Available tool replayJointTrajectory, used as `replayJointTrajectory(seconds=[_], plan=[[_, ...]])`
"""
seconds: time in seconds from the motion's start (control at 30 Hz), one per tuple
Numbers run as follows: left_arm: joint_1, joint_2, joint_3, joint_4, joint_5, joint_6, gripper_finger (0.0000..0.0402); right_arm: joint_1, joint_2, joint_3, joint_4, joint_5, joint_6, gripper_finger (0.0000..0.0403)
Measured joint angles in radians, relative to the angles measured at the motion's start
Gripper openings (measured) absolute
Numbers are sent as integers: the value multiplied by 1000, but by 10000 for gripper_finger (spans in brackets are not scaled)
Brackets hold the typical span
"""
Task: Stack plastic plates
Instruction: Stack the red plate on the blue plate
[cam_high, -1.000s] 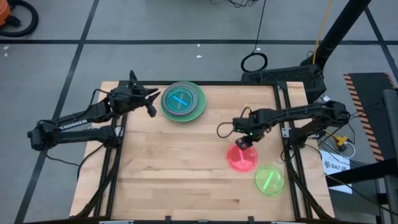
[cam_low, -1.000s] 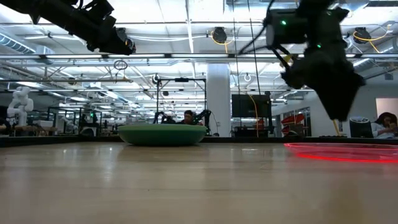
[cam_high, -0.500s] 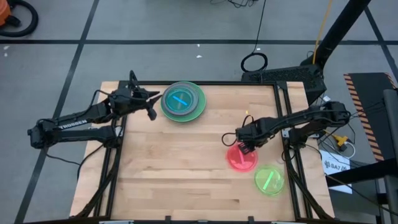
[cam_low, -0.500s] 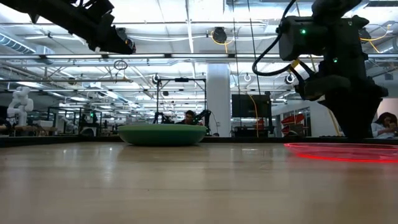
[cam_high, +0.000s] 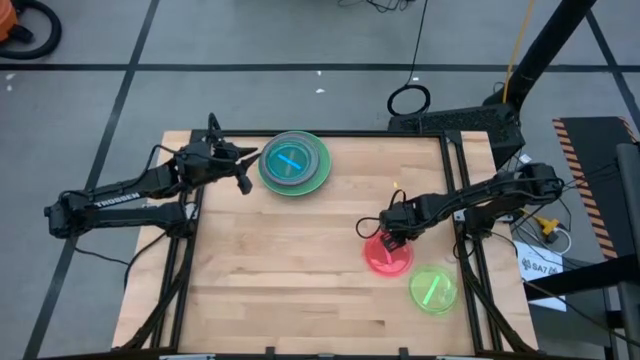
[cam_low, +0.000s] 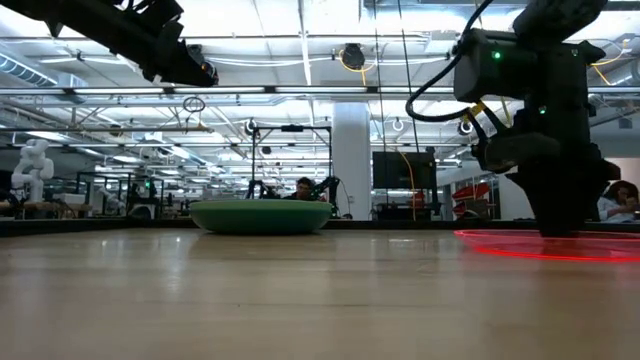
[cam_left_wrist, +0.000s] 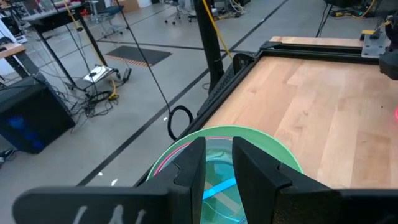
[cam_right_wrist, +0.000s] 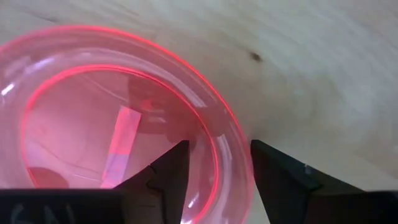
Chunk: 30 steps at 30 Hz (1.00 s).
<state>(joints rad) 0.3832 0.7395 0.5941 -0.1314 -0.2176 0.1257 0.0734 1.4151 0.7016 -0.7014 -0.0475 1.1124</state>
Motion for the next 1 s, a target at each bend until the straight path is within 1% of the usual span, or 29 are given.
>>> replayJointTrajectory(seconds=[0.1,0.23,0.5,0.7,0.77,1.0], plan=[[0,0,0,0,0,0,88,1,0,-1,30,16,-6,151],[0,0,0,-3,0,-2,88,1,0,-1,54,48,-9,122],[0,0,0,-10,0,-6,88,1,0,-1,110,51,-65,51],[0,0,0,-21,0,-9,88,1,0,-1,144,51,-90,9],[0,0,0,-24,0,-13,88,1,0,-1,153,51,-102,3],[0,0,0,-23,0,-24,88,1,0,-1,178,51,-115,2]])
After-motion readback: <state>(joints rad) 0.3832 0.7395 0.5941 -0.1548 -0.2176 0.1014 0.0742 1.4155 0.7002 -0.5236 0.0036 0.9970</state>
